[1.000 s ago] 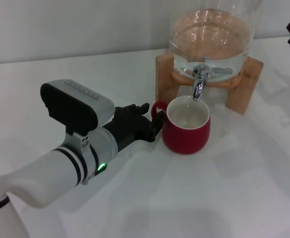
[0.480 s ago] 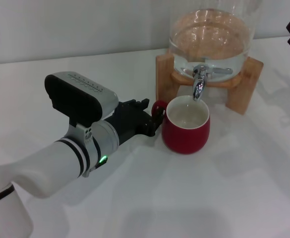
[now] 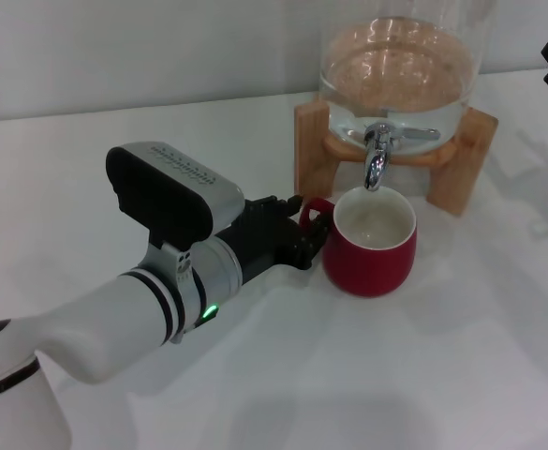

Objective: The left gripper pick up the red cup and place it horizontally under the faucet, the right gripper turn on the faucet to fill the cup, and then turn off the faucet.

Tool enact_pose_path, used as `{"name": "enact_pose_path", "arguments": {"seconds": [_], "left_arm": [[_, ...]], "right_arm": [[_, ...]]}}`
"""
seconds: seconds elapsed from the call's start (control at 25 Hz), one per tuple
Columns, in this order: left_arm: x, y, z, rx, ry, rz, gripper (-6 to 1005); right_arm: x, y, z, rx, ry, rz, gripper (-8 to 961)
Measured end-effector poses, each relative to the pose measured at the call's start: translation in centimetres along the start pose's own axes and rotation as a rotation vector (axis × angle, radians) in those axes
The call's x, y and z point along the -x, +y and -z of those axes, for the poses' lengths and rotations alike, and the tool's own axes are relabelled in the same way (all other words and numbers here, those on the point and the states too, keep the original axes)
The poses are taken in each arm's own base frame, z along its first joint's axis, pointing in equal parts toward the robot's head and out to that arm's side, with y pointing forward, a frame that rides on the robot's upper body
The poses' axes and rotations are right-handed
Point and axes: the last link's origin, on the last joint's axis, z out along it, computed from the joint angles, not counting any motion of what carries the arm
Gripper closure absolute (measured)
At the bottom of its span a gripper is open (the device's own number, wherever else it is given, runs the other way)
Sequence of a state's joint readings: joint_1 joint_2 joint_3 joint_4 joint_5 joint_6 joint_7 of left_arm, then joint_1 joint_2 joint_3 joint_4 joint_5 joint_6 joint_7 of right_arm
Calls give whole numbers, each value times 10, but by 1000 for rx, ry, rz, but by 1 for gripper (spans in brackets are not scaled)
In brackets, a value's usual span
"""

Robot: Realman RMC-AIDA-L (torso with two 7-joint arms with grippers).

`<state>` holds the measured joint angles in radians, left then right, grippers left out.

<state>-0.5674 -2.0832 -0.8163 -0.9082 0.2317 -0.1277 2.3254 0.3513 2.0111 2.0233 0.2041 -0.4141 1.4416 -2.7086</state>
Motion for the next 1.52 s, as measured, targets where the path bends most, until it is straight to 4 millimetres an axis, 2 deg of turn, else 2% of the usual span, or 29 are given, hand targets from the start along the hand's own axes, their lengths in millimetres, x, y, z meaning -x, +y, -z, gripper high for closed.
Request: {"name": "enact_pose_path", "arguments": {"seconds": [0.28,0.48,0.64,0.88,1.28,1.52], "left_arm": [[9,-2,10,-22,6,36,592],[24,0,29,-50,20,19,591],[36,-7,52,-106,57,2,591],[34,-31,84,-157,209,73,590],[30,-70,122,-238,387,102,589],[25,-105,162,-333,562,94,589]], "right_arm": [[0,0,0,-1,3,3,336],[-1,-1,0,-4,9,6,336],[-2,-3,0,-10,16,8,336],[-2,-8,7,-32,24,10,337],[0,-11,14,-48,14,15,337],[10,-14,26,-67,-52,16,337]]}}
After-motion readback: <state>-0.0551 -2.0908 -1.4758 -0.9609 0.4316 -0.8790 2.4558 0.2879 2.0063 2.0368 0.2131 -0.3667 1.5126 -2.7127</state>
